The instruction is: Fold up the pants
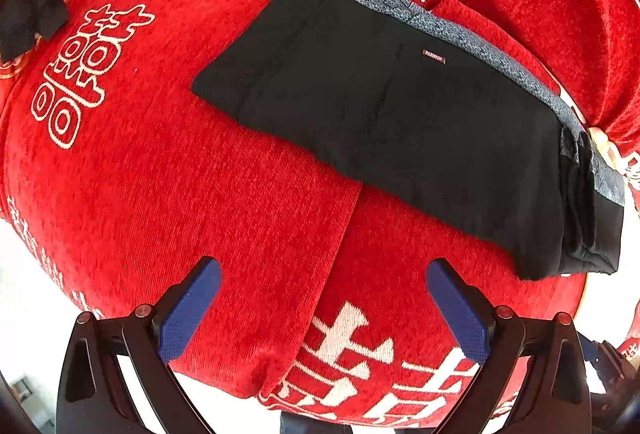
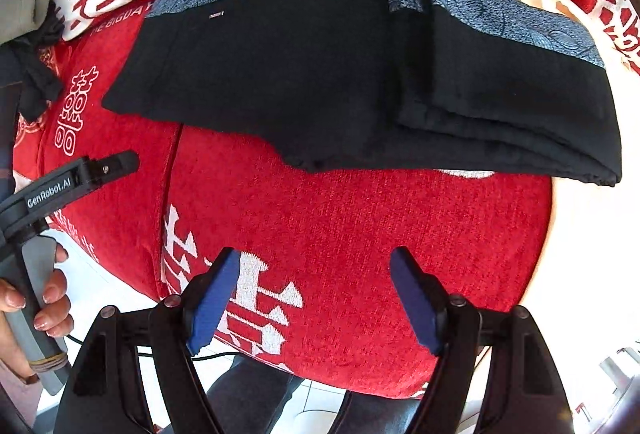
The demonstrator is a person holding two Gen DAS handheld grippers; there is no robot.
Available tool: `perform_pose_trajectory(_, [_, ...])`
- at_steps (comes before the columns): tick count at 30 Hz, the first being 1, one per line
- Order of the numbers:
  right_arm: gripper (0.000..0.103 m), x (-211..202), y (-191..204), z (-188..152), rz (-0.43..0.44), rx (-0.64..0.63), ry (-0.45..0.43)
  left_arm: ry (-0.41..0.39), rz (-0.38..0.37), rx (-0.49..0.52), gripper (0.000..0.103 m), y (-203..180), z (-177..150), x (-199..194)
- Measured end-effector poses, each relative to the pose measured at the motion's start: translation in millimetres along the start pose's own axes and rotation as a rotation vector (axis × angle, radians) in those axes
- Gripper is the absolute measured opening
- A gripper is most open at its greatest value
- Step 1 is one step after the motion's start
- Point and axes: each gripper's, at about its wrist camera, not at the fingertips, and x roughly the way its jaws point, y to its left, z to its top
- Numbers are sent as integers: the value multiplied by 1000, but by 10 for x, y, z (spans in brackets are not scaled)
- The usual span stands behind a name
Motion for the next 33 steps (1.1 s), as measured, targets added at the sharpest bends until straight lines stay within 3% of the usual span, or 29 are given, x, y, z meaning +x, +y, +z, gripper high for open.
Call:
perform_pose_trajectory(15, [80, 87, 30, 3, 4, 17, 10, 0, -46, -44, 103, 96, 349, 142])
perform_pose_trajectory(19, [80, 91, 49, 9, 5, 10, 10, -27, -139, -88, 103, 243, 469, 148])
perform_pose_trajectory(25, [80, 116, 56, 10, 9, 4, 14, -135, -327, -173, 103, 488, 749, 225])
perform_pose_trajectory(31, [80, 193, 38, -1, 8, 0, 28, -136, -520, -258, 103, 558, 720, 482])
perform_pose_trajectory(33, [80, 223, 35, -2, 6, -5, 33, -151, -553, -284, 103, 571, 736, 518])
